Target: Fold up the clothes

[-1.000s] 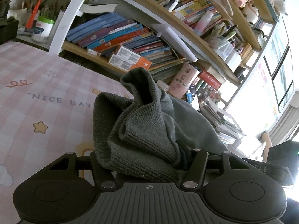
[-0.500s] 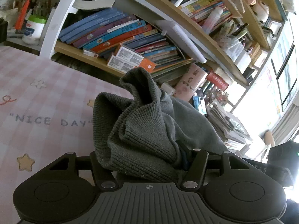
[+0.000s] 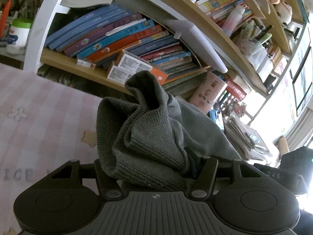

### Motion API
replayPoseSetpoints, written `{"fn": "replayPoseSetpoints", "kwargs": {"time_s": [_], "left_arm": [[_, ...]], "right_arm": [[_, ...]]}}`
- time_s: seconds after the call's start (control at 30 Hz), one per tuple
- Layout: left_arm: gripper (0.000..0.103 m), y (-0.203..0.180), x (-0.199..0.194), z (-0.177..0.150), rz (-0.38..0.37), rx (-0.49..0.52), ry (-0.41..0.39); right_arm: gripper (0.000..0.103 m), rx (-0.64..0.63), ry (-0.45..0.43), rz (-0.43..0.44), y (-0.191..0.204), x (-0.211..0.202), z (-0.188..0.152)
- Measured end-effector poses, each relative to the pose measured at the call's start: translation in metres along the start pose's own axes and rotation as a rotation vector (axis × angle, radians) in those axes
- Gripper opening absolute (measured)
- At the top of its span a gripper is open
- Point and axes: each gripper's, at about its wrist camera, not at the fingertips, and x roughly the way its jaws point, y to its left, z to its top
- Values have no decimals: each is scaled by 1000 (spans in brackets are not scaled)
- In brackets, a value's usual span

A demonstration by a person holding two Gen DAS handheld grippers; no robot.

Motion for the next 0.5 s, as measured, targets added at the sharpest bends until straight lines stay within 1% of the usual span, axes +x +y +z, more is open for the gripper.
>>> {"fn": "replayPoseSetpoints", "kwargs": {"time_s": [0.17,0.33,0.5], "left_arm": [[59,8,21,18,5,9,-7],[59,19,44,35,-11,2,-18],[59,28,73,46,-1,0,-6]], "right_arm": [[40,32,-12,13,-16,21,16],[40,55,-30,11,-27,38,35],[40,103,-40,0,-46,58,50]]}}
